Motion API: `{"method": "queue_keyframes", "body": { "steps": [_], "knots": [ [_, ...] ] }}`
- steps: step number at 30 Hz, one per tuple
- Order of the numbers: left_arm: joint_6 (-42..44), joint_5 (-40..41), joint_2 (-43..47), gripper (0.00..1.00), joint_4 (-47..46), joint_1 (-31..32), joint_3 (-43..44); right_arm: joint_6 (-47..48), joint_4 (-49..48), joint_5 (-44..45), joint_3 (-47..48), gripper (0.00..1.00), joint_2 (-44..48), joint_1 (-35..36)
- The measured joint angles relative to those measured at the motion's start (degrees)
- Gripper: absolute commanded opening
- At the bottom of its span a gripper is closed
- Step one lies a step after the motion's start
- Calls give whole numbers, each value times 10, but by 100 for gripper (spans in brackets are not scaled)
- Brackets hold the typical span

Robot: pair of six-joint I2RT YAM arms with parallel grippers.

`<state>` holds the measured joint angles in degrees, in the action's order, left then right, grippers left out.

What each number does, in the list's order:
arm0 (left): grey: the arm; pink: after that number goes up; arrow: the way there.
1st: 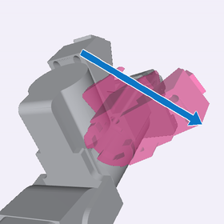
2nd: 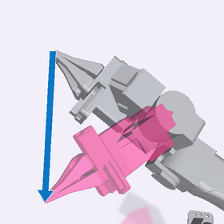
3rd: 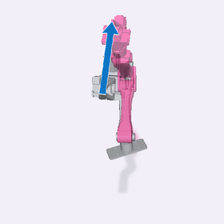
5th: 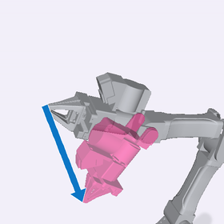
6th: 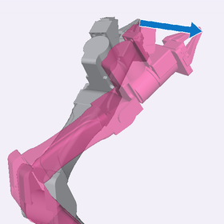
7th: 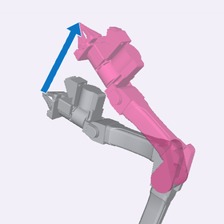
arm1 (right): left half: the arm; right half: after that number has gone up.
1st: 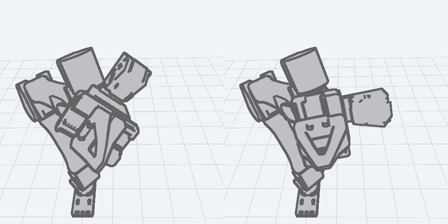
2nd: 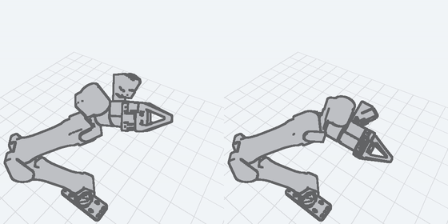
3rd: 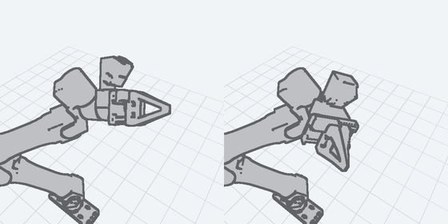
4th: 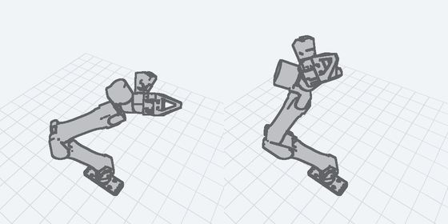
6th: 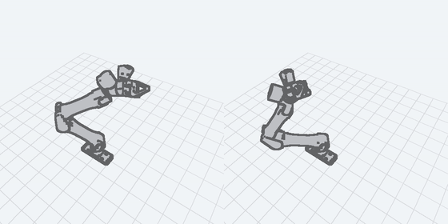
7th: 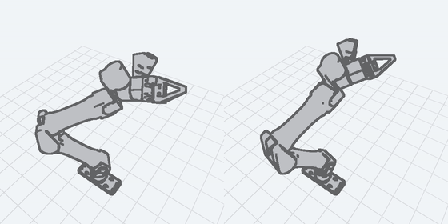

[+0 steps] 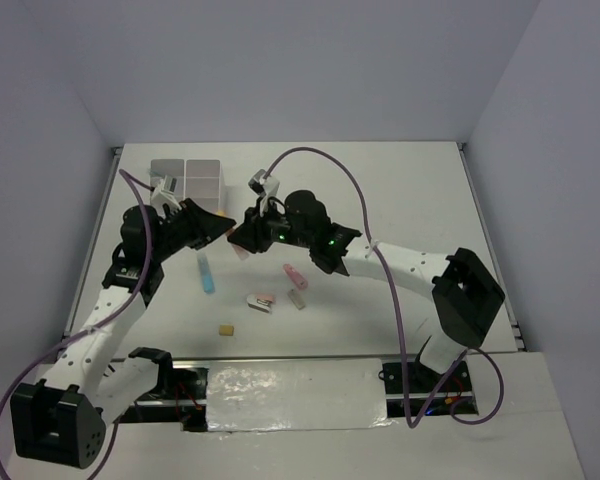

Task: Sort the stationery into containers
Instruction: Pick up the stationery from the center of the board, then place the stationery in the storage box.

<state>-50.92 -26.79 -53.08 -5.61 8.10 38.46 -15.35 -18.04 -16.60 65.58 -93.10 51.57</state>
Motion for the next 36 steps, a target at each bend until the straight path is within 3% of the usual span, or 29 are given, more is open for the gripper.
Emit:
{"method": "queue_keyframes", "body": {
  "steps": [1,4,5,10,17,22,25,29,36],
  "knots": [
    [1,-1,-4,0,0,0,2,0,0,-1,0,2,0,-1],
    [10,-4,-11,0,1,1,5,2,2,-4,0,58,0,-2],
    [14,-3,-12,0,3,2,8,0,2,-5,0,99,0,-2],
    [37,80,-12,0,44,9,40,-2,-24,-23,-54,100,47,-11],
    [44,315,-27,0,81,9,79,-22,-46,17,-220,100,248,-100],
    [24,490,-87,0,44,-13,113,-20,-47,46,-260,100,353,-105],
    [16,556,-127,0,16,-41,115,-17,-43,53,-276,100,385,-105],
    [12,605,-177,0,-16,-70,128,-16,-31,56,-304,100,413,-105],
    [15,619,-214,0,-143,-113,115,-12,-8,48,-315,100,426,-105]
  ]
}}
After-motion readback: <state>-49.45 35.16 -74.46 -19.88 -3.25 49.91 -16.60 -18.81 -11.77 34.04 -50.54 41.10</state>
